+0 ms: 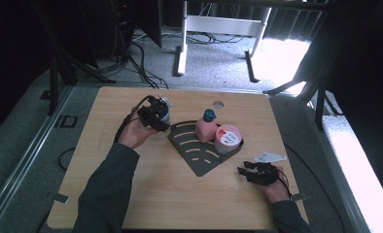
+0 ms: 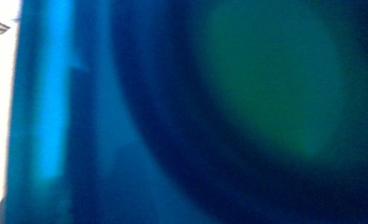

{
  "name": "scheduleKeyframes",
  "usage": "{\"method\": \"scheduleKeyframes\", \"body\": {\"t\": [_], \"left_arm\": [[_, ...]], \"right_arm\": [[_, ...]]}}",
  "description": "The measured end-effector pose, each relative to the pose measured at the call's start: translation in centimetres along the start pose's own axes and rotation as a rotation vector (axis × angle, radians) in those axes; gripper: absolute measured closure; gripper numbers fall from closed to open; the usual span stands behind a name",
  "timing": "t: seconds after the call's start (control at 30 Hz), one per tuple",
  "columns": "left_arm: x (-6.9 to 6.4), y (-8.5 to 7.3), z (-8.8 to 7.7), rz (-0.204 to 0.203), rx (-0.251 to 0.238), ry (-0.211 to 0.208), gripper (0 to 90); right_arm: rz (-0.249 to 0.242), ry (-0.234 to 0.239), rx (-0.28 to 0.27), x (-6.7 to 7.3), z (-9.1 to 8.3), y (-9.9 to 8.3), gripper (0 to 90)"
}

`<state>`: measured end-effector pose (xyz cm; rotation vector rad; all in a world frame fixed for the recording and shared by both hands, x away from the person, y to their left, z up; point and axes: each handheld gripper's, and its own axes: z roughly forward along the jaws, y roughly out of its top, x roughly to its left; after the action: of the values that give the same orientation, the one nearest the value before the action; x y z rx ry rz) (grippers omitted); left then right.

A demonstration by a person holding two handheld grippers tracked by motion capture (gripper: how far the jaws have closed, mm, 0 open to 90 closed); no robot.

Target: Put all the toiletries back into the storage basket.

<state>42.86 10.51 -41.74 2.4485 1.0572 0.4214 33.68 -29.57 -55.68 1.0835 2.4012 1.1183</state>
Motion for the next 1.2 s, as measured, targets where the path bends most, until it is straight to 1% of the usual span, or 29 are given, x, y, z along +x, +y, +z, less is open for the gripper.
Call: {"method": "scheduleKeyframes", "body": {"t": [0.07,0.17,0.37,0.5,0.93,1.07,1.2], "left_arm": [[-0.2,0.3,0.0,0.011,0.003,0.000,55.2],[-0.4,0.6,0.1,0.016,0.001,-0.004,55.2],[-0.9,1.2,0.3,0.029,-0.014,-0.006,55.2],[-1.3,1.6,0.6,0.045,-0.019,-0.007,55.2],[-2.2,2.6,1.4,0.064,-0.041,-0.014,55.2],[-2.5,2.8,1.8,0.075,-0.037,-0.019,55.2],[-2.7,3.0,2.3,0.078,-0.040,-0.024,55.2]], "right_arm": [[0.000,0.001,0.000,0.0,0.0,0.0,57.2],[0.000,0.000,0.000,0.0,0.0,0.0,57.2],[0.000,0.001,0.000,0.0,0.0,0.0,57.2],[0.000,0.001,-0.001,0.0,0.0,0.0,57.2],[0.001,0.003,-0.001,0.0,0.0,0.0,57.2],[0.001,0.003,-0.001,0.0,0.0,0.0,57.2],[-0.001,0.002,0.001,0.0,0.0,0.0,57.2]]}}
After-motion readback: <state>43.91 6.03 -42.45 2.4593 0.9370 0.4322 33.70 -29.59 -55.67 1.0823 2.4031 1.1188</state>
